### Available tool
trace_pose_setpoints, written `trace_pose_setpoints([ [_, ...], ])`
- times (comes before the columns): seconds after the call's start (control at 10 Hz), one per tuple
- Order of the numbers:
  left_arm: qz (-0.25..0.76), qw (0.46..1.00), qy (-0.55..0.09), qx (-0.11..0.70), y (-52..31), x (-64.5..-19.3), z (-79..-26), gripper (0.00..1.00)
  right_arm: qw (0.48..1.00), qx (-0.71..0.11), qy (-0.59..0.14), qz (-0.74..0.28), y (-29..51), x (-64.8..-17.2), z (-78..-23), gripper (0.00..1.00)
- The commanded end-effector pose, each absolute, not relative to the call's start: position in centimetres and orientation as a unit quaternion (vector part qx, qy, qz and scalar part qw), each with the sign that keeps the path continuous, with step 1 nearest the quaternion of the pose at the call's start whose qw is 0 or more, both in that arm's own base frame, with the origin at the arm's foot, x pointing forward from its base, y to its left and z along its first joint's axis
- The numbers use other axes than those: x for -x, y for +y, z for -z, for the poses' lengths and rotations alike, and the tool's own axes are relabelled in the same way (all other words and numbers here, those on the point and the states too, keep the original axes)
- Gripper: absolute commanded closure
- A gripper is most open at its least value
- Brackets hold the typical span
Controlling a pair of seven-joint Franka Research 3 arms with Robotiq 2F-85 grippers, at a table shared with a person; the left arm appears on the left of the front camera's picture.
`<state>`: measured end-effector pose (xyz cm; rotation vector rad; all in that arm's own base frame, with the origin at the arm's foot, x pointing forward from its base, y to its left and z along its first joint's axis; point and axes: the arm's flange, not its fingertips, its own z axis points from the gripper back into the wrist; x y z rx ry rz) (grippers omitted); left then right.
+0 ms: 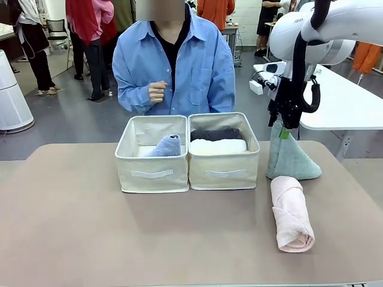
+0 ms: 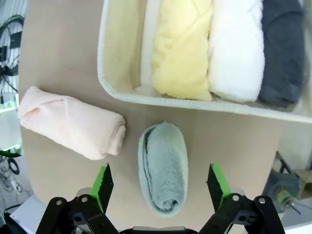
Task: Sort the towels based on their folding style.
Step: Pick up another triangle-folded towel from the table and place it in the left Fabric basket.
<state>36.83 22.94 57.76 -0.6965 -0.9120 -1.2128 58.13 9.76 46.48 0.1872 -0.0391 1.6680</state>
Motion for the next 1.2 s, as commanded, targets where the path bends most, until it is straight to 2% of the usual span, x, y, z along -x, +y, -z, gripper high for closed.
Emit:
trace_pose_setpoints([
  [0.0,0.535,0.666,-0.416,0.313,22.77,-36.61,-57.84,0.00,0.650,-0.097,-0.018,-0.753,9.27,-58.62,-46.19,0.00],
  [0.1,0.535,0.666,-0.416,0.313,22.77,-36.61,-57.84,0.00,0.644,-0.097,-0.014,-0.758,9.11,-58.48,-46.08,0.59],
  [0.2,0.535,0.666,-0.416,0.313,22.77,-36.61,-57.84,0.00,0.642,-0.099,-0.016,-0.760,8.96,-58.33,-46.21,0.58],
  [0.3,0.535,0.666,-0.416,0.313,22.77,-36.61,-57.84,0.00,0.638,-0.099,-0.015,-0.764,8.90,-58.19,-46.28,1.00],
  [0.5,0.535,0.666,-0.416,0.313,22.77,-36.61,-57.84,0.00,0.635,-0.100,-0.013,-0.766,8.90,-58.07,-46.36,1.00],
  [0.6,0.535,0.666,-0.416,0.313,22.77,-36.61,-57.84,0.00,0.634,-0.102,-0.013,-0.766,8.86,-58.06,-46.42,0.85],
  [0.7,0.535,0.666,-0.416,0.313,22.77,-36.61,-57.84,0.00,0.633,-0.102,-0.014,-0.767,8.85,-58.02,-46.43,0.95],
  [0.8,0.535,0.666,-0.416,0.313,22.77,-36.61,-57.84,0.00,0.633,-0.102,-0.014,-0.767,8.83,-57.98,-46.44,1.00],
  [1.1,0.535,0.666,-0.416,0.313,22.77,-36.61,-57.84,0.00,0.646,-0.090,-0.008,-0.758,8.77,-57.93,-46.64,1.00],
])
